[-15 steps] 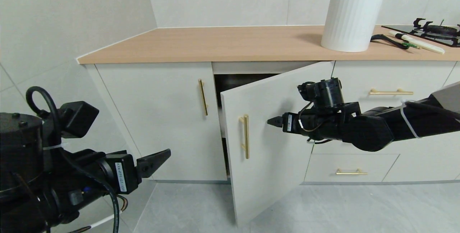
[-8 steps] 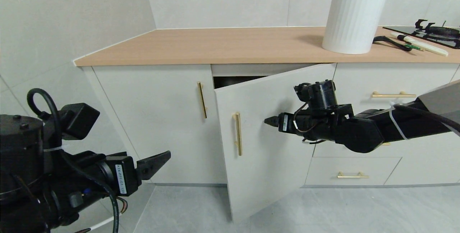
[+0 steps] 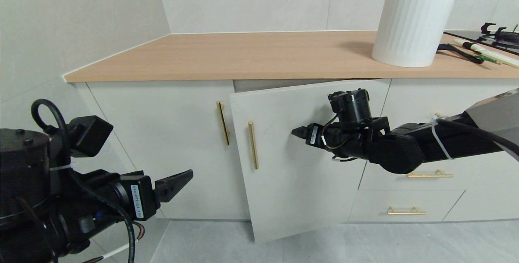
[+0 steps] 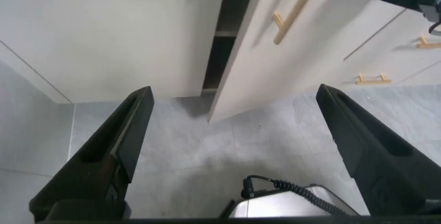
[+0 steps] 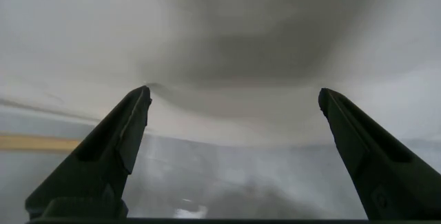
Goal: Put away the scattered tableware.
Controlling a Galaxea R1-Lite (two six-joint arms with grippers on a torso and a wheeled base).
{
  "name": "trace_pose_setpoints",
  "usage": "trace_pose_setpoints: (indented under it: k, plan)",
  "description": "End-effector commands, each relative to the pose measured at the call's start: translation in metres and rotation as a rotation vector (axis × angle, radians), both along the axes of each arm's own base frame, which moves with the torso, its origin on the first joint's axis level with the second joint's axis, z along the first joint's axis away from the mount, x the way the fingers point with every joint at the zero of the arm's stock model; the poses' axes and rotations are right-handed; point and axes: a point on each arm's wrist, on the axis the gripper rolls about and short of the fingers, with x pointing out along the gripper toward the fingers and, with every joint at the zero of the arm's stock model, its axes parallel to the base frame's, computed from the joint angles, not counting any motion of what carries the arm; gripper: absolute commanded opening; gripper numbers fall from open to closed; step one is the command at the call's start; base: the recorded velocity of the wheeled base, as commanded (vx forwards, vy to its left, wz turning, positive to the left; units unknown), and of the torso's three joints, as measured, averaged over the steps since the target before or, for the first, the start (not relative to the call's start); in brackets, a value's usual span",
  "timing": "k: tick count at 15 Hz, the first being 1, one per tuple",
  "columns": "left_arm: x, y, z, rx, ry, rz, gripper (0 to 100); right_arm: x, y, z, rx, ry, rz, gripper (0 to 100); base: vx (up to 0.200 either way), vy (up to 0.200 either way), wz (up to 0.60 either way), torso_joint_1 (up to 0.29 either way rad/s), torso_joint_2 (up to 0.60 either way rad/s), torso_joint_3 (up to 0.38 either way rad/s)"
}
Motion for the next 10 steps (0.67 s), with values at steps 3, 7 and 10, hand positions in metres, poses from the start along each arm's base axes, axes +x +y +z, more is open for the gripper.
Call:
trace_pose_setpoints:
  k: [3,7,10]
  plan:
    - [0.000,0.000,0.000,0.001,0.002,0.001,100,0.003,0.023,-0.005,0.022,-0.007,-0.039,100,0.000,0.000,0.00,0.000,0.00,0.000]
    - [0.000,0.000,0.000,0.000,0.002,-0.001,100,0.016,0.031,-0.011,0.037,-0.018,-0.123,100,0.000,0.000,0.00,0.000,0.00,0.000]
    - [0.001,0.000,-0.001,0.001,0.004,-0.001,100,0.023,0.032,-0.013,0.029,-0.040,-0.178,100,0.000,0.000,0.00,0.000,0.00,0.000]
